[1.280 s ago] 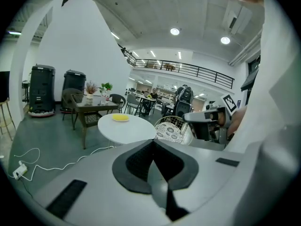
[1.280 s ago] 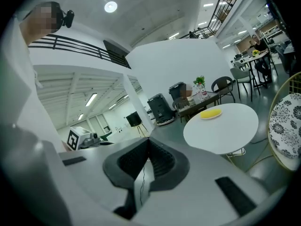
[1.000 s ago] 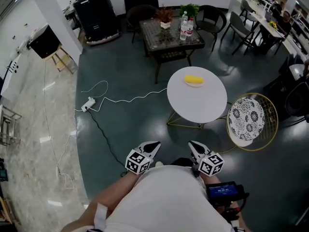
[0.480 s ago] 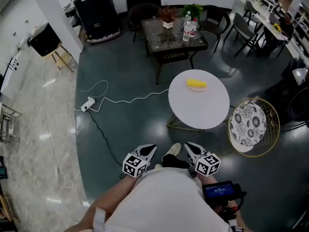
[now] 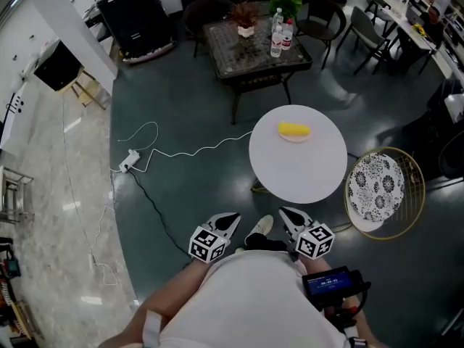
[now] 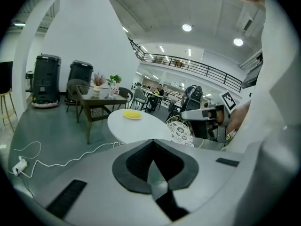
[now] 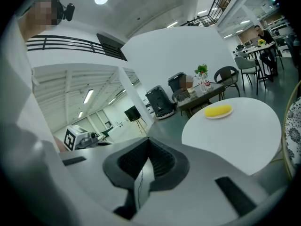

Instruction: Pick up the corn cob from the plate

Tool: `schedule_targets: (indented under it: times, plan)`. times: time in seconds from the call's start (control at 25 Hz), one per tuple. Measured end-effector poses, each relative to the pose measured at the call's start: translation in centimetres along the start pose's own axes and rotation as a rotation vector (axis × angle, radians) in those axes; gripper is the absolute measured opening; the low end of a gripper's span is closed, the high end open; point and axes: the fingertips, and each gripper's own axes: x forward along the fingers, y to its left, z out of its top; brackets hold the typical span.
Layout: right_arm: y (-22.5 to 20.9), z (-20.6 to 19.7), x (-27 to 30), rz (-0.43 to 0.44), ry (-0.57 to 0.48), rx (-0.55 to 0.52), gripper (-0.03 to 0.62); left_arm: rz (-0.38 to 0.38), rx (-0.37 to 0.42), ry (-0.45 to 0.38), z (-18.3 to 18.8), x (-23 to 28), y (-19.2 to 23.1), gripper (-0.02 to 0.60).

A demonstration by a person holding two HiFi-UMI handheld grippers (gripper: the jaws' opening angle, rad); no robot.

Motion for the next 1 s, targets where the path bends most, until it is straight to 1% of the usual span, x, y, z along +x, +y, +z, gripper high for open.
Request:
schedule_targets:
  times: [0.16, 0.28, 0.48, 0.56, 0.76, 1.0]
  plan:
    - [-2.8, 2.2, 0.6, -0.029, -0.021, 0.02, 0.008, -0.039, 0.044, 0.024, 3.0, 3.1, 0.9, 0.008]
    - [-4.6, 4.0, 1.0, -0.034, -0.044, 0.02, 0.008, -0.049, 0.075, 0.029, 5.5, 5.6, 1.8, 0.008]
    - [-7.7, 6.4, 1.3, -0.051, -0.073, 0.042, 0.008, -0.065, 0.101, 0.048, 8.8, 9.2, 2.8, 0.008]
    - [-9.0, 7.1, 1.1, -0.061, -0.085, 0.052, 0.008, -0.084, 0.103, 0.065, 9.4, 10.5, 2.6, 0.008]
    - [-10.8, 8.4, 0.4, -0.049, -0.122, 0.047, 0.008, -0.135, 0.12, 0.083, 10.6, 12.8, 1.5, 0.008]
    - [-12.4, 9.4, -0.3, -0.089, -0.161, 0.076, 0.008, -0.178, 0.126, 0.103, 11.8, 14.3, 1.0, 0.008]
